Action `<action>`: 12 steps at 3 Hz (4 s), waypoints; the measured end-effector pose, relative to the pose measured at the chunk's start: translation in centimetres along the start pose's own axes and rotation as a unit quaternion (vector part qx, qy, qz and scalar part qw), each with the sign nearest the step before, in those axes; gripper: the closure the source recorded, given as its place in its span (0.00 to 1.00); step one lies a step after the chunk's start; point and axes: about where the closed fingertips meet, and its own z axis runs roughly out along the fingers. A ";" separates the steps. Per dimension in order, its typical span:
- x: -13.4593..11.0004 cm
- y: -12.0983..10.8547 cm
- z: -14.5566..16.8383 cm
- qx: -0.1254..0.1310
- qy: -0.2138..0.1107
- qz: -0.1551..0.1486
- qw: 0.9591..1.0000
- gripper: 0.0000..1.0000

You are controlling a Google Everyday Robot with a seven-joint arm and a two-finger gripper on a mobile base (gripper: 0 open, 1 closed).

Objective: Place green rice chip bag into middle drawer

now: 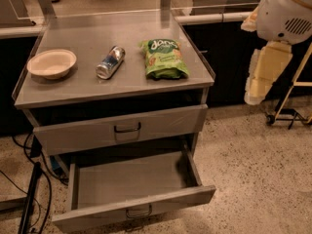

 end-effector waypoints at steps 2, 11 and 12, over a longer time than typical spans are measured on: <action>2.9 -9.2 6.6 0.006 0.026 0.019 0.999 0.00; -10.2 -17.3 14.7 -0.033 -0.094 -0.062 0.993 0.00; -10.4 -17.8 15.4 -0.027 -0.099 -0.057 0.993 0.00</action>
Offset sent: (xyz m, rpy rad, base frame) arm 0.1014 -0.0380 -0.0506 -0.0205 0.0122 -0.0646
